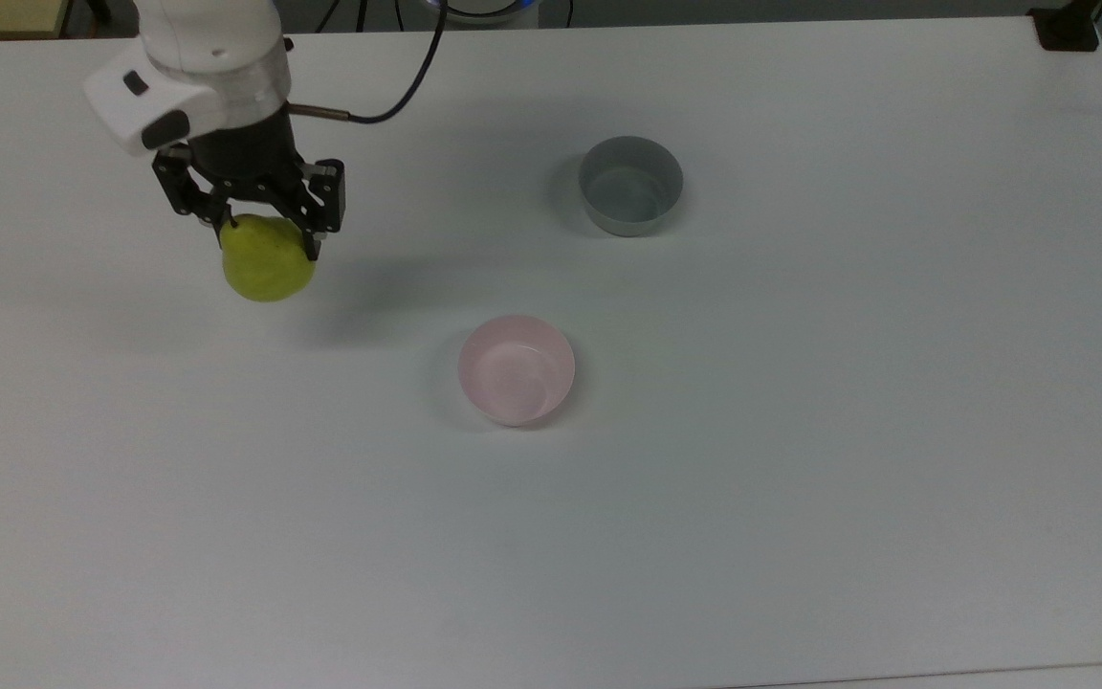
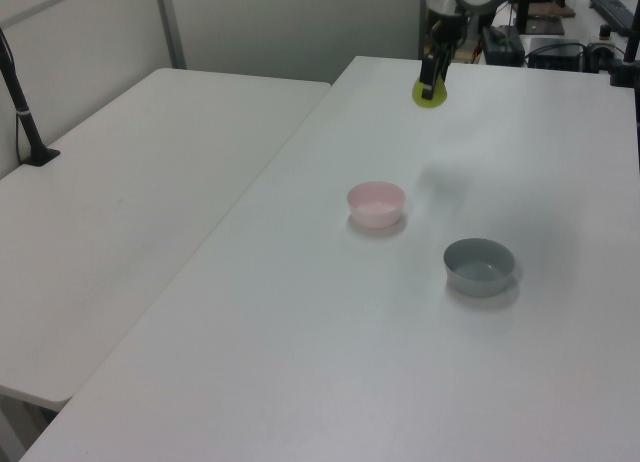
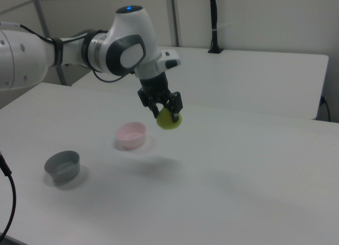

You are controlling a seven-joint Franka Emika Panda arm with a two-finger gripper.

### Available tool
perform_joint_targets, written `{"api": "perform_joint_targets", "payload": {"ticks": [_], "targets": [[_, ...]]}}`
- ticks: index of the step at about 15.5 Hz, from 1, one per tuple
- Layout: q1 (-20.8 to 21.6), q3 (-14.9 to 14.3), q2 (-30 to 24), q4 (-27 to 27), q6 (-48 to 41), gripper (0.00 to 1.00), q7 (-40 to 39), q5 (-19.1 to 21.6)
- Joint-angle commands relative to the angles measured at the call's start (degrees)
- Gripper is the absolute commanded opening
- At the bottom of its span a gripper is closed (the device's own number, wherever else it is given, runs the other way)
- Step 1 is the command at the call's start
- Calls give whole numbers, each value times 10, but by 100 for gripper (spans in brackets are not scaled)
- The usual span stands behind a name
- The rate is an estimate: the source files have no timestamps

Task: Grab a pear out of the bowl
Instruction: 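Carry the pear beside the pink bowl and lower it to the table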

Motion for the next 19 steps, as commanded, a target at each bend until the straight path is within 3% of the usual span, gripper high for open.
{"api": "perform_joint_targets", "payload": {"ticks": [1, 5, 8, 9, 11, 15, 19], "targets": [[16, 9, 50, -2, 9, 51, 4, -22], [28, 9, 102, -1, 57, 51, 22, -33], [28, 9, 121, -2, 71, 60, 22, -40], [28, 9, 124, -2, 74, 67, 22, -40], [27, 9, 124, -2, 74, 100, 22, -40], [28, 9, 111, 0, 69, 100, 21, -39], [22, 9, 5, 1, -3, 100, 36, -29]]}}
